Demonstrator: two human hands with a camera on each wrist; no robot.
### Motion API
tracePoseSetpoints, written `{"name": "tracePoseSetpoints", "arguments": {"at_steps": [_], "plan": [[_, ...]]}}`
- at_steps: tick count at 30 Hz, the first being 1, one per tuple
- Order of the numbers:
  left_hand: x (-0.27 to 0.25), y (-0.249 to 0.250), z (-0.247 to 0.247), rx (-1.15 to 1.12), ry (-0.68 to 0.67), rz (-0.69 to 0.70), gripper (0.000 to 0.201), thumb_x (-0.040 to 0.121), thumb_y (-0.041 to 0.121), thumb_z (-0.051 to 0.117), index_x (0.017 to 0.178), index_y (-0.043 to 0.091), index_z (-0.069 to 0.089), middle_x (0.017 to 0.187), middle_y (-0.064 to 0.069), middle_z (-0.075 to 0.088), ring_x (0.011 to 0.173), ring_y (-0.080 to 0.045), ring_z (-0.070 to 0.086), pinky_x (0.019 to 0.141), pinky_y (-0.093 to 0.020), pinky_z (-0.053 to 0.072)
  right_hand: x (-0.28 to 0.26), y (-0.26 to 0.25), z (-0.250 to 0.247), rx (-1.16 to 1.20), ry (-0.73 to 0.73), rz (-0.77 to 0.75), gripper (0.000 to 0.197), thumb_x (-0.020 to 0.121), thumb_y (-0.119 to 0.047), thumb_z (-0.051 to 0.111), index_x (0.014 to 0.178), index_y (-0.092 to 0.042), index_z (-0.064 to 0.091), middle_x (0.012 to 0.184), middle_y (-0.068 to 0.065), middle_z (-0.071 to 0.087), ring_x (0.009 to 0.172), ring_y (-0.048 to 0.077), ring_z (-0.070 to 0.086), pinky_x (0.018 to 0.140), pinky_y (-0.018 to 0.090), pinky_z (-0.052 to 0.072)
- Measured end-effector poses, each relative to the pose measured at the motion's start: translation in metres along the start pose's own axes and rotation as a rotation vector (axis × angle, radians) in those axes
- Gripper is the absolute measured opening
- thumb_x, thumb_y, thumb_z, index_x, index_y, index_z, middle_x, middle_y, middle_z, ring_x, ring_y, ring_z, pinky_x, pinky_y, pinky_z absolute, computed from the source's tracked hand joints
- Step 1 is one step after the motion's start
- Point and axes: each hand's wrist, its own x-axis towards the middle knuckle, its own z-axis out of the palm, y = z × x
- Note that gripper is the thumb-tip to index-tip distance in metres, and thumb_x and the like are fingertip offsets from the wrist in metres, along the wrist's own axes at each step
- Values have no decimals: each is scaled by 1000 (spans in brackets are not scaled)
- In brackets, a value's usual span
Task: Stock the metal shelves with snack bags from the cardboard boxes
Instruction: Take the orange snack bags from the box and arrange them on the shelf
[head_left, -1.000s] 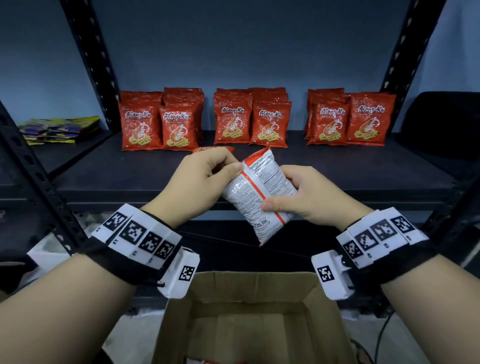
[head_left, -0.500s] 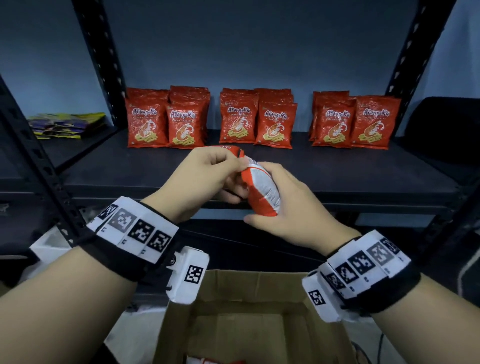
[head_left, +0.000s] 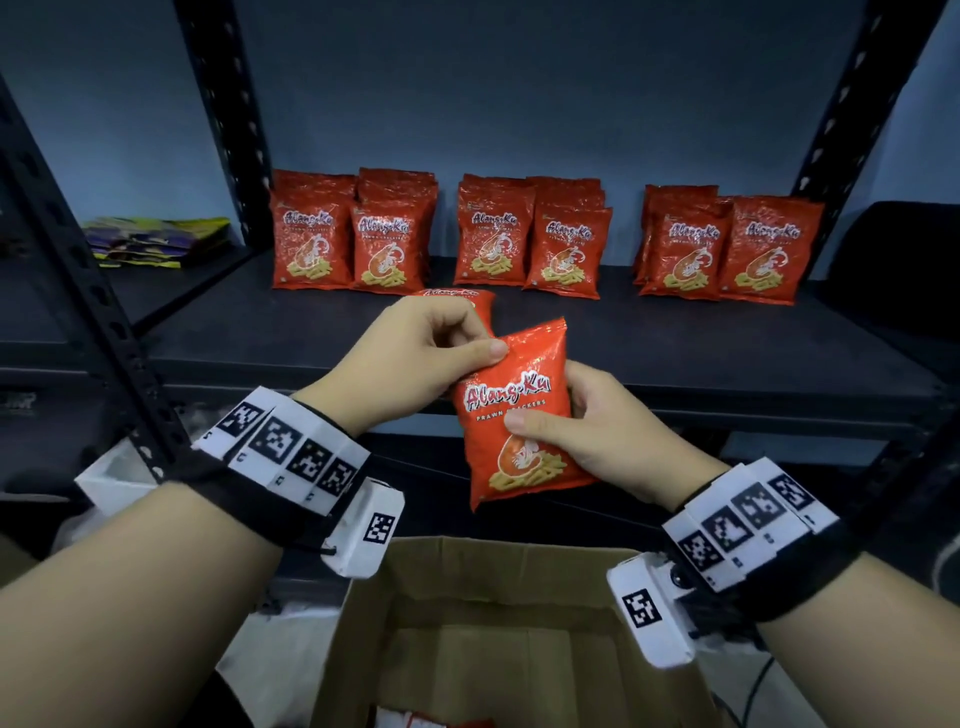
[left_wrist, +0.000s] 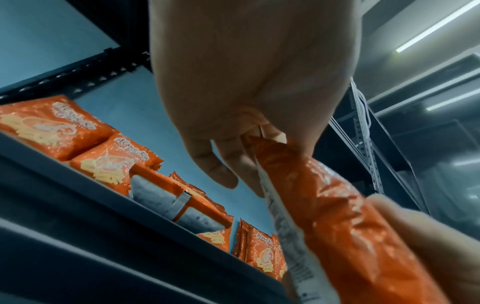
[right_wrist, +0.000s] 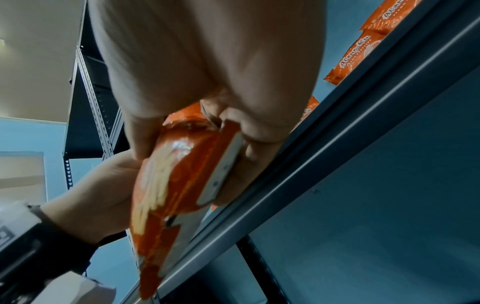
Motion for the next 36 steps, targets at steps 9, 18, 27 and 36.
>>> {"name": "tracePoseSetpoints", "arguments": {"at_steps": [9, 18, 27, 36], "plan": [[33, -46, -30, 268, 374, -240, 46, 81, 58, 78, 106, 23, 61, 98, 5, 67, 91, -11, 64, 83, -33, 54, 16, 2, -27, 11, 254, -60, 33, 87, -29, 81, 117, -21, 69, 107, -4, 79, 97, 16, 76, 93, 44, 59], [66, -85, -16, 609, 33, -605, 126, 60, 108, 22, 131, 9, 56, 142, -12, 56, 139, -34, 44, 120, -67, 9, 33, 7, -45, 13, 265, -62, 35, 86, -30, 80, 118, -21, 69, 107, -5, 79, 96, 15, 76, 88, 36, 59], [52, -73, -14, -63, 132, -457, 85, 54, 53, 97, 124, 28, 56, 115, 9, 73, 105, -11, 71, 104, -42, 53, 33, 7, -44, 24, 292, -51, 37, 85, -32, 81, 118, -22, 69, 106, -6, 79, 95, 14, 77, 87, 36, 60], [81, -35, -31, -269, 158, -489, 77, 52, 15, 98, 120, 8, 62, 103, -10, 79, 94, -28, 77, 93, -46, 60, 57, -15, -90, 64, 416, -29, 35, 80, -14, 86, 111, -15, 70, 104, 3, 79, 95, 23, 77, 94, 46, 59]]}}
